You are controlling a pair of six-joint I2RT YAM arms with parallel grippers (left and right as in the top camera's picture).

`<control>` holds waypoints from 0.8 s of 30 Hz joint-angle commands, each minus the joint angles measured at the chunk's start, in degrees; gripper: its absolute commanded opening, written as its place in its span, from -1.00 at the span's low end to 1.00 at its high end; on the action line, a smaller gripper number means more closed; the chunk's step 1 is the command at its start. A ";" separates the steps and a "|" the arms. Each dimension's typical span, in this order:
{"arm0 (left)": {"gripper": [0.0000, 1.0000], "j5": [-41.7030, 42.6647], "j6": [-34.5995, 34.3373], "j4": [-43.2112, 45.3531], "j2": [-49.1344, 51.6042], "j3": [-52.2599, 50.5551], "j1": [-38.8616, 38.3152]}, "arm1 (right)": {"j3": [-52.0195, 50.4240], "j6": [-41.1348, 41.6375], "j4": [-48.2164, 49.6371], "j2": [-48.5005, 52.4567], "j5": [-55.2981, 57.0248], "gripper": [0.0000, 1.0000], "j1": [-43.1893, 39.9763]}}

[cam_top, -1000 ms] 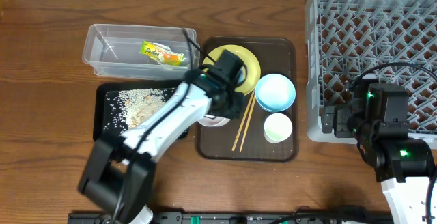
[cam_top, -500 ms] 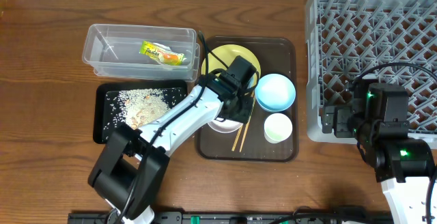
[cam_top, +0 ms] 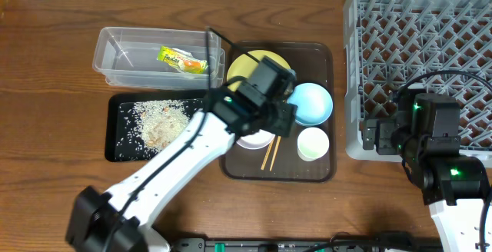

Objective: Sort waste into correct bins and load items into the dishwasher rack
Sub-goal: 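Grasp the white cup with the left gripper and lift it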

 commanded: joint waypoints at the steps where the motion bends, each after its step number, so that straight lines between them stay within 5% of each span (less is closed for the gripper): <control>1: 0.22 -0.35 -0.98 0.37 4.57 -0.28 -2.32 | 0.94 0.42 0.09 0.02 -0.04 0.98 0.66; 7: 0.19 -0.33 -2.38 2.19 11.74 -0.28 -4.76 | 0.94 0.42 0.09 0.02 -0.04 0.98 0.66; 11: -0.07 -0.33 -3.04 4.11 15.23 -0.28 -5.51 | 0.94 0.42 0.02 0.02 -0.07 0.99 0.66; 17: -0.88 -0.33 -3.34 4.00 16.11 -0.28 -5.53 | 0.94 0.44 0.02 0.02 -0.09 0.99 0.66; 24: -0.88 1.27 -3.34 1.38 9.27 -0.24 -2.56 | 0.94 0.44 2.86 0.07 -0.31 0.99 0.66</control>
